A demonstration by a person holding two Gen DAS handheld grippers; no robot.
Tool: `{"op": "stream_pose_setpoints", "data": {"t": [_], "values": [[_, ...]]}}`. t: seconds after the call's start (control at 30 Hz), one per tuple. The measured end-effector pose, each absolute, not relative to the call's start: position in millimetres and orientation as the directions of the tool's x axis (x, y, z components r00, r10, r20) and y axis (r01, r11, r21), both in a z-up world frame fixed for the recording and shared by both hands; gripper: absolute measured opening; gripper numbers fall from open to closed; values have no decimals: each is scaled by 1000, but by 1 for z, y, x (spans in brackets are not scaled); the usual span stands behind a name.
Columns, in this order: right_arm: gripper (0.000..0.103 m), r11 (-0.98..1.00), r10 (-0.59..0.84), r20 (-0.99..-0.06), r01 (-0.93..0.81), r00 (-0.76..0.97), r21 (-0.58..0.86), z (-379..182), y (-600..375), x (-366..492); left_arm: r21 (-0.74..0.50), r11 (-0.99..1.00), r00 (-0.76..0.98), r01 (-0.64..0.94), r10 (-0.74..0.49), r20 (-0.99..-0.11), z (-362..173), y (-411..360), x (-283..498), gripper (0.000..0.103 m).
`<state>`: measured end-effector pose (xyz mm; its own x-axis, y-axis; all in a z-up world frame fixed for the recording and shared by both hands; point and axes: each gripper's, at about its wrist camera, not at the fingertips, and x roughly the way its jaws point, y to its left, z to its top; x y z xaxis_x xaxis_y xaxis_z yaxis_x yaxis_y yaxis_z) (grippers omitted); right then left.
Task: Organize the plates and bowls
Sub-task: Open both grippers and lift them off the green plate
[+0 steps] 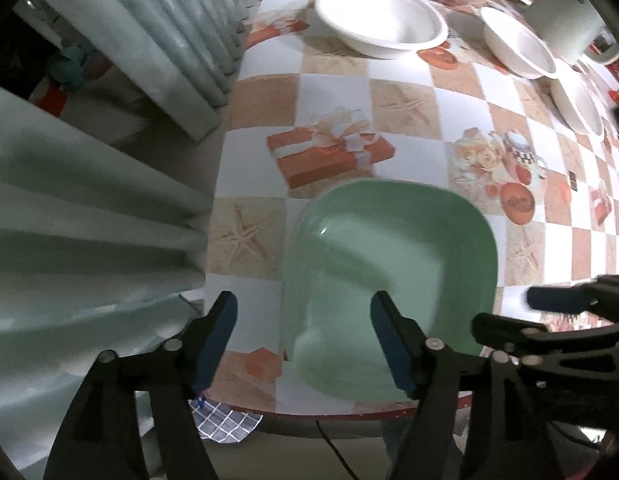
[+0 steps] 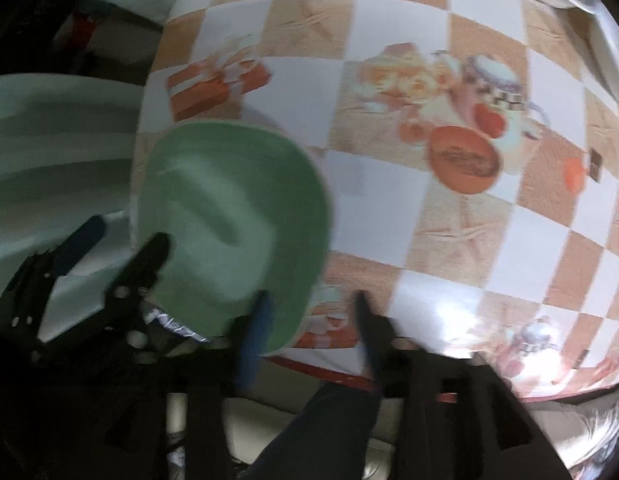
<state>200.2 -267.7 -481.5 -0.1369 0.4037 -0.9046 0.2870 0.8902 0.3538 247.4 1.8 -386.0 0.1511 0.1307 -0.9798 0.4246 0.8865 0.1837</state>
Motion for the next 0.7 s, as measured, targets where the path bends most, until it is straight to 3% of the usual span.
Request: {"op": "stream_pose_setpoints", "data": {"t": [0.13,0.17,0.7], "values": [[99,878,415,-903,308,-111,366,-478,-282,199,148,902,107,406,114,-988,-389,3,247,82],[100,879,410,-906,309,-106,362,-480,-287,196,155,899,113,409,119,-986,-389,0,245,85],[100,770,417,-905,564,-90,298,-496,-381,133,54,822,56,567,27,-998,-372,-99,204,89]]}}
